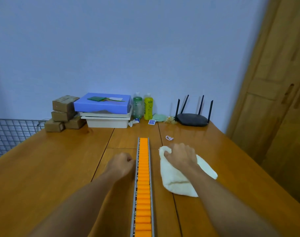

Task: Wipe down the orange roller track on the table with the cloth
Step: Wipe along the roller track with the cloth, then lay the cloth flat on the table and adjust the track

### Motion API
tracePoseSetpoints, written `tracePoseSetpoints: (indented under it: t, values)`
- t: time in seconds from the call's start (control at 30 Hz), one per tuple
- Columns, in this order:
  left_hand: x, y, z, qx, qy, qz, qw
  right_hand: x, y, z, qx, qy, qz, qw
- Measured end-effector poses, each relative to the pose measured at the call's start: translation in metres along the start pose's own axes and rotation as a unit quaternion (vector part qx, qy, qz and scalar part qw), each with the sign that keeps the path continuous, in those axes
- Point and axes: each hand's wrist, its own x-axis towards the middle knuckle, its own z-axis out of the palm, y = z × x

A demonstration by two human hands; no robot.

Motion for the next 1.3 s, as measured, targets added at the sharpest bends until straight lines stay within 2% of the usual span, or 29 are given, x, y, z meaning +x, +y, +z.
tracePoseSetpoints:
  t: [0.27, 0.53, 0.87, 0.97, 1.13, 1.3]
  values:
    - [0.005, -0.007, 0.007, 0.011, 0.013, 0.006, 1.000, 0.000, -0.003, 0.033, 0.007, 0.005, 0.019, 1.000]
    - [0.008, -0.011, 0.014, -0.007, 0.014, 0.010, 1.000, -0.007, -0.006, 0.065, -0.004, -0.122, 0.071, 0.990]
    - [0.018, -0.009, 0.022, -0.017, 0.022, -0.003, 1.000, -0.004, -0.006, 0.064, 0.011, -0.163, 0.098, 0.982]
    - [0.024, -0.009, 0.022, -0.025, 0.021, -0.002, 0.999, -0.001, -0.006, 0.058, -0.006, -0.111, 0.086, 0.990]
    - [0.034, -0.010, 0.029, -0.028, 0.031, 0.002, 0.999, 0.017, -0.013, 0.043, -0.018, 0.070, 0.041, 0.997]
    - [0.056, -0.002, 0.025, -0.011, 0.084, 0.019, 0.996, 0.039, -0.024, 0.035, 0.044, 0.079, 0.021, 0.996]
